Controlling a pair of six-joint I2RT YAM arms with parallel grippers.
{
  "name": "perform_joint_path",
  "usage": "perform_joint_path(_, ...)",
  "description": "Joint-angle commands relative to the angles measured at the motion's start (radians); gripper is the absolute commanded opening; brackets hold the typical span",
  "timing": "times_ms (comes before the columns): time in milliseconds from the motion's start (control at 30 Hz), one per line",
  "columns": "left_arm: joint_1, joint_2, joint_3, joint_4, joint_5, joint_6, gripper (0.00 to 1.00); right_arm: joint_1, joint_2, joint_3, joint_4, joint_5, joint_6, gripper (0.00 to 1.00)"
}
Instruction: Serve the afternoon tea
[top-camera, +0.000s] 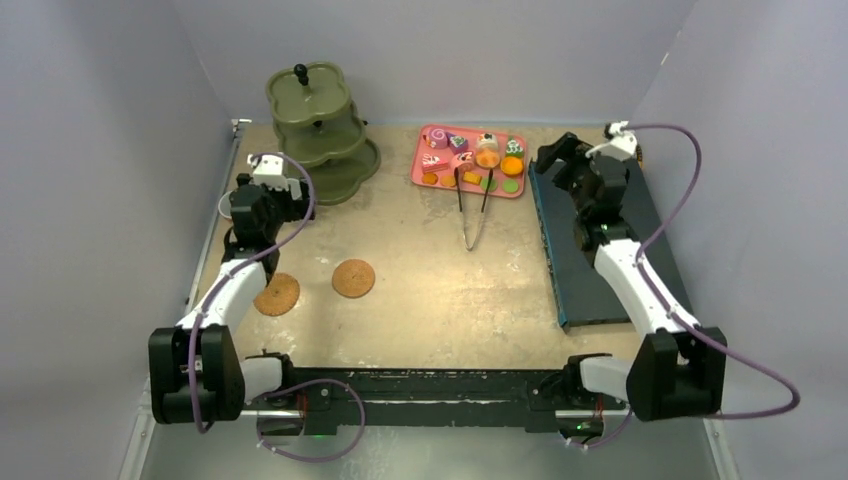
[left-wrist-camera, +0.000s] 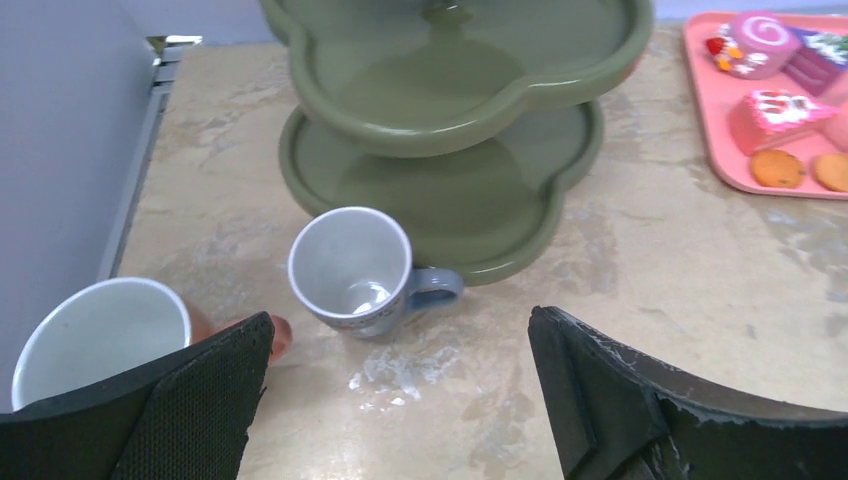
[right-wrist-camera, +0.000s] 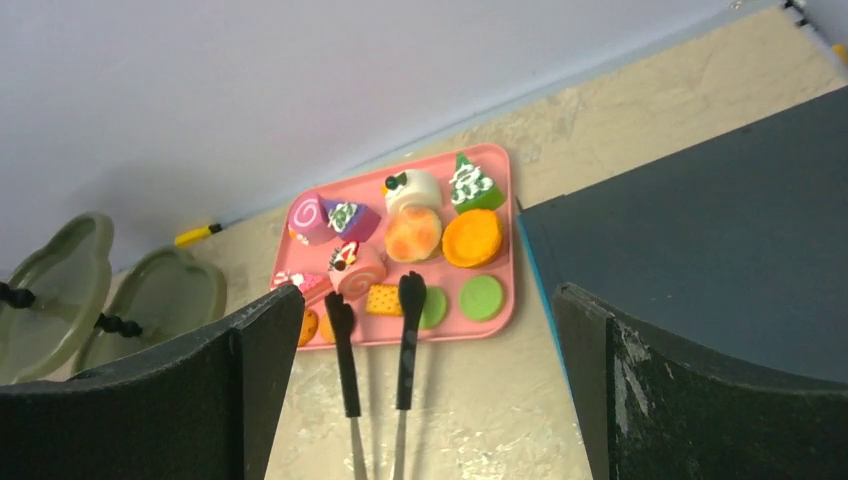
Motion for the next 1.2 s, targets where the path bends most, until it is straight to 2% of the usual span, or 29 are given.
perform_joint_path(0,0.002,-0.049,0.178,-0.4,0.121,0.012,0.99,0.054,0.124,0.199,-0.253,-0.025,0.022,0.97)
perform_joint_path(100,0.002,-0.052,0.262,-0.543,0.15,0.044,0.99,0.149,0.149,0.205,-0.281,0.085,0.013,0.9)
perform_joint_path(233,0.002,-0.049,0.326,-0.639,0.162,0.067,0.99,0.367,0.239,0.227,-0.248,0.257,-0.017,0.87)
perform_joint_path(367,0.003,-0.053,0.343,-0.697,0.179,0.086,0.96,0.458,0.395,0.329,-0.257,0.269,-0.046,0.84)
perform_joint_path(500,0.002,-0.058,0.339,-0.733,0.179,0.112,0.92,0.519,0.55,0.445,-0.232,0.245,-0.127,0.75)
perform_joint_path(833,0.003,-0.06,0.371,-0.792,0.157,0.15,0.85,0.562,0.914,0.807,-0.269,0.168,-0.259,0.67)
perform_joint_path(1167,0.003,-0.044,0.394,-0.801,0.171,0.152,0.77,0.561,1.182,1.095,-0.371,0.152,-0.339,0.67)
